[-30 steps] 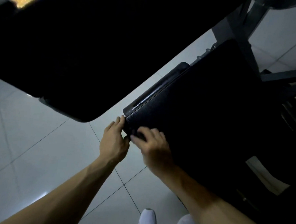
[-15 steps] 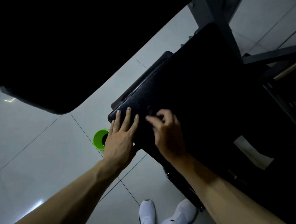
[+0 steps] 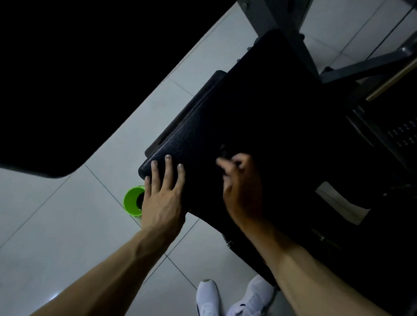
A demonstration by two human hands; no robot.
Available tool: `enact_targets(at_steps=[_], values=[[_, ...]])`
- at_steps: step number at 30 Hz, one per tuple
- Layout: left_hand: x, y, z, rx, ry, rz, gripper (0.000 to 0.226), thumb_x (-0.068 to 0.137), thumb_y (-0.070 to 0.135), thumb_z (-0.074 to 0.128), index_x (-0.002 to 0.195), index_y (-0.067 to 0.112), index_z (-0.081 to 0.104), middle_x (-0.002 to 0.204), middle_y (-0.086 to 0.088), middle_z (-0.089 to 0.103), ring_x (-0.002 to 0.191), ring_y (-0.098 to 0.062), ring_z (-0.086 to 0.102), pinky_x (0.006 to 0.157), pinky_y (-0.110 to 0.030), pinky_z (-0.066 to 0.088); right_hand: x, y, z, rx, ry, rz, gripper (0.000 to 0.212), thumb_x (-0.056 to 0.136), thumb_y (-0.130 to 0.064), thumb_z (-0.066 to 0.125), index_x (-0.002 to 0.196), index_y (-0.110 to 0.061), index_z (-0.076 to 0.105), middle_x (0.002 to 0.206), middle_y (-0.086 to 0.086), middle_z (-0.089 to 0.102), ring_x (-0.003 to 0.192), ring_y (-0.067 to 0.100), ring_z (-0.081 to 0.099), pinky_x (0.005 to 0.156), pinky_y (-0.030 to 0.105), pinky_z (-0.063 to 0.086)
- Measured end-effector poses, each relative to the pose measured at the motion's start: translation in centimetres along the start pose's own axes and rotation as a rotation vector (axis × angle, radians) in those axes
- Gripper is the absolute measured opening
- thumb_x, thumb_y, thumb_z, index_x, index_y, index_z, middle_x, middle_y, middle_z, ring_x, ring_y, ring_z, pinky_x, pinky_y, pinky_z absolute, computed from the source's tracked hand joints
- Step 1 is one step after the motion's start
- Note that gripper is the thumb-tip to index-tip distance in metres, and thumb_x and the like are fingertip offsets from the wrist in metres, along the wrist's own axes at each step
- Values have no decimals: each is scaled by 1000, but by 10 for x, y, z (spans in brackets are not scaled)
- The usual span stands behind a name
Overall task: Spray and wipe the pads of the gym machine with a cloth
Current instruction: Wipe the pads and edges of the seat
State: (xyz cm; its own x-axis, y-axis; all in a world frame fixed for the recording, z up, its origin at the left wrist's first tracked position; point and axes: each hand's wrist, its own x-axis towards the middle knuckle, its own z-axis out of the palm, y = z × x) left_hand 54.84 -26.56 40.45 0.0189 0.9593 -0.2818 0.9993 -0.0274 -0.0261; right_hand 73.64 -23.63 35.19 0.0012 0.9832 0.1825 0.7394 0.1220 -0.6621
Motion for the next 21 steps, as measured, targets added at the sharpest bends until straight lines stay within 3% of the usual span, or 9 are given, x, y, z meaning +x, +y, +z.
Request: enact_targets(at_steps=[5,7,9,13,15,18,21], values=[[1,-1,3,35,-11,-10,118,81,21,83,162,22,-3,168,-8,-25,153,-39,-23,127,-55,10,-81,14,-12,-68,-409,-392,51,85,-12,73,130,-30,60,130,4,53,115,30,57,89,45,54],[1,0,3,28,-20,-9,114,85,24,80,161,22,-5,168,-8,-26,153,-38,-24,127,-55,9,-76,35,-30,-122,-449,-499,46,86,-14,66,128,-32,62,128,3,55,113,31,59,88,46,55],[0,0,3,10,-19,-8,108,91,31,74,162,22,-7,167,-6,-28,153,-37,-26,127,-53,5,-56,54,-45,-131,-332,-379,48,87,-8,62,129,-30,63,128,6,58,112,33,61,89,48,57],[-1,2,0,-70,-26,-14,103,92,33,73,163,24,-1,169,-3,-25,154,-34,-25,127,-55,5,-7,66,-55,-3,-5,161,54,92,-10,69,143,-21,54,141,9,54,130,29,51,105,42,50],[-1,7,-4,-118,-25,-26,99,91,25,71,163,23,3,169,-5,-22,154,-37,-22,125,-60,7,-12,47,-38,1,29,188,52,89,-9,71,138,-20,58,137,8,55,127,29,51,104,44,49],[-6,27,-7,-163,-13,19,92,89,13,68,163,26,14,171,-7,-15,154,-41,-18,121,-69,5,-66,8,-16,-37,-104,-18,56,83,-5,69,135,-23,57,127,6,55,116,29,53,96,47,50],[-17,51,-3,-166,-52,127,83,94,14,65,162,32,21,171,-2,-16,154,-40,-21,118,-74,4,-107,11,-16,-67,-353,-303,71,89,-13,71,150,-34,43,140,3,55,130,28,51,106,44,47]])
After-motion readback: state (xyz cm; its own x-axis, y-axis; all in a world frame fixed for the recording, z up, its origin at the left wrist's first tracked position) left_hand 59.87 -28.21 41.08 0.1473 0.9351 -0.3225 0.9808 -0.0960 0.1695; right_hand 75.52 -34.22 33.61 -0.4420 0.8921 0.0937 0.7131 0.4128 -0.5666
